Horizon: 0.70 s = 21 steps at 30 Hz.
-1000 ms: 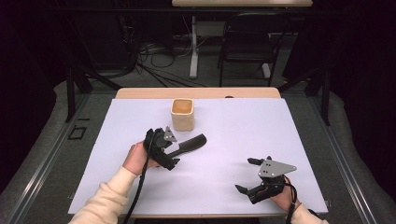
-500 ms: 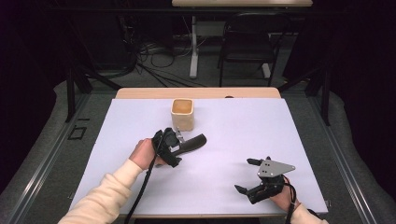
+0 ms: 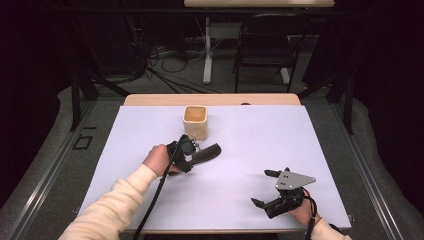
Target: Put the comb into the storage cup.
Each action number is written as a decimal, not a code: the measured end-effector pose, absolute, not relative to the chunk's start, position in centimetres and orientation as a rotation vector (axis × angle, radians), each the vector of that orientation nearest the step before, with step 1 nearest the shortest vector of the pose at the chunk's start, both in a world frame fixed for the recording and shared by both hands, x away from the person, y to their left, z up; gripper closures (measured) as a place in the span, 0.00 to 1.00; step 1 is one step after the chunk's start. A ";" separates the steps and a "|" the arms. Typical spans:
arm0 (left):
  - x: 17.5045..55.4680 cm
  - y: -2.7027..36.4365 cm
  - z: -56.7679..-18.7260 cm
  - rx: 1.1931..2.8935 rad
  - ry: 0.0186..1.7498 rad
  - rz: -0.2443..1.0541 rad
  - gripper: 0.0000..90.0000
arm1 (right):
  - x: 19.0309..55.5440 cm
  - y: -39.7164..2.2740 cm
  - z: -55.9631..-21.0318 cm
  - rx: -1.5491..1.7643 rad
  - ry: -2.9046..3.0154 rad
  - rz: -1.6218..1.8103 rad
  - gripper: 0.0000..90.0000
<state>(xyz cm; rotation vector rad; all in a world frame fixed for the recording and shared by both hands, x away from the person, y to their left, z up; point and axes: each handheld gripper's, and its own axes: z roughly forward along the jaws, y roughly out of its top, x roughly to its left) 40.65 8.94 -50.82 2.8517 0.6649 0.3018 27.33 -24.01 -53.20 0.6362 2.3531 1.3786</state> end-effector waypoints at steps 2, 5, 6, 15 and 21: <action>40.8 8.9 -51.0 2.863 0.659 0.277 0.59 | 27.3 -24.0 -53.2 0.638 2.356 1.375 0.00; 41.1 8.8 -51.2 2.882 0.653 0.255 0.63 | 27.3 -24.0 -53.2 0.636 2.356 1.378 0.00; 41.3 8.7 -51.4 2.889 0.657 0.235 0.65 | 27.3 -24.0 -53.2 0.635 2.355 1.382 0.00; 42.2 8.1 -51.7 2.933 0.661 0.187 0.72 | 27.3 -24.0 -53.2 0.633 2.356 1.383 0.00; 42.4 7.9 -52.1 2.938 0.661 0.159 0.76 | 27.3 -23.9 -53.3 0.632 2.367 1.379 0.00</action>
